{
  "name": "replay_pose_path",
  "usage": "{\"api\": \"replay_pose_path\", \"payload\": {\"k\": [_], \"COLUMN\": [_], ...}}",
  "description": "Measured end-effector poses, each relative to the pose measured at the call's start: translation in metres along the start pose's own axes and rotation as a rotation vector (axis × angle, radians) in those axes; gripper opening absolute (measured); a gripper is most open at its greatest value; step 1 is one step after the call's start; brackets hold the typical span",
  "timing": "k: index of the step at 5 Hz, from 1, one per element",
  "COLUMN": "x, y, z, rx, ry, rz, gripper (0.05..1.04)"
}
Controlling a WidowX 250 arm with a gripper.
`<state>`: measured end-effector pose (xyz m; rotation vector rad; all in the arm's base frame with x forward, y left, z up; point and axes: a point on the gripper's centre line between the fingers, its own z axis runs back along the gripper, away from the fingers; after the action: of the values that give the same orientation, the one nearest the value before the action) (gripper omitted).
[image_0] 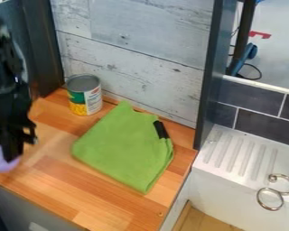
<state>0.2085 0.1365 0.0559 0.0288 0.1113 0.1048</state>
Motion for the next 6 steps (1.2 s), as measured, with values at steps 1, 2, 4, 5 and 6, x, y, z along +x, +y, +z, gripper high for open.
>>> {"api": "replay_pose_path", "payload": {"k": [1, 2, 4, 5, 6], "x": [-0.001, -0.013, -0.018, -0.017, -0.02], "y": [-0.047, -0.089, -0.151, -0.162, -0.169], "z": [0.053, 0.054, 0.024, 0.009, -0.008], "rx": [0.037, 0.031, 0.029, 0.007, 0.077], "ry": [-0.109, -0.092, -0.029, -0.001, 0.046], "rz": [-0.092, -0.185, -0.405, -0.488, -0.517], "gripper": [0.094, 0.094, 0.094, 0.094, 0.094]}}
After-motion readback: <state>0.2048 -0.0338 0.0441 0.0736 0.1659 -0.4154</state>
